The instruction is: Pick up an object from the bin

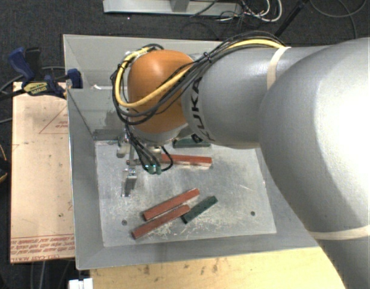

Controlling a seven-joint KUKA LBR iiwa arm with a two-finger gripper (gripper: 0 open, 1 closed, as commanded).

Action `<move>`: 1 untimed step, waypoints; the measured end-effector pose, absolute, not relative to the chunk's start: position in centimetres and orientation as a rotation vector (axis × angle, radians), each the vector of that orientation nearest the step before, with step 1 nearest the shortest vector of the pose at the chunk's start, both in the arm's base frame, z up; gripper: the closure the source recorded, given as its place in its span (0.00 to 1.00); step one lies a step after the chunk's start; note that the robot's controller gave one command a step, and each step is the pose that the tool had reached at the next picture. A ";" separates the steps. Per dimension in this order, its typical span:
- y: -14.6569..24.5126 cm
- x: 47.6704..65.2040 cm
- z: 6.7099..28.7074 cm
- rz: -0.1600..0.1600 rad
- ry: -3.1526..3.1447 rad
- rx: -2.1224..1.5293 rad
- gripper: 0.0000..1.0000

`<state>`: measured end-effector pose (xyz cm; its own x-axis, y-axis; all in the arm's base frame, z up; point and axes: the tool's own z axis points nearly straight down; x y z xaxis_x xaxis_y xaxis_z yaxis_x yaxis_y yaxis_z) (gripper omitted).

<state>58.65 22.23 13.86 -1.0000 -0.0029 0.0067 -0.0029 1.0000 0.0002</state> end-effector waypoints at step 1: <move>22.2 58.9 14.3 -0.002 -3.142 0.001 0.00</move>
Offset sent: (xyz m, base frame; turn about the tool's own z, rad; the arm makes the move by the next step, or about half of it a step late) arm -0.0720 -0.0630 -0.0618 -0.1085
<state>58.88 22.17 14.27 -1.0000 -0.0007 -0.0002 -0.0007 1.0000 0.0014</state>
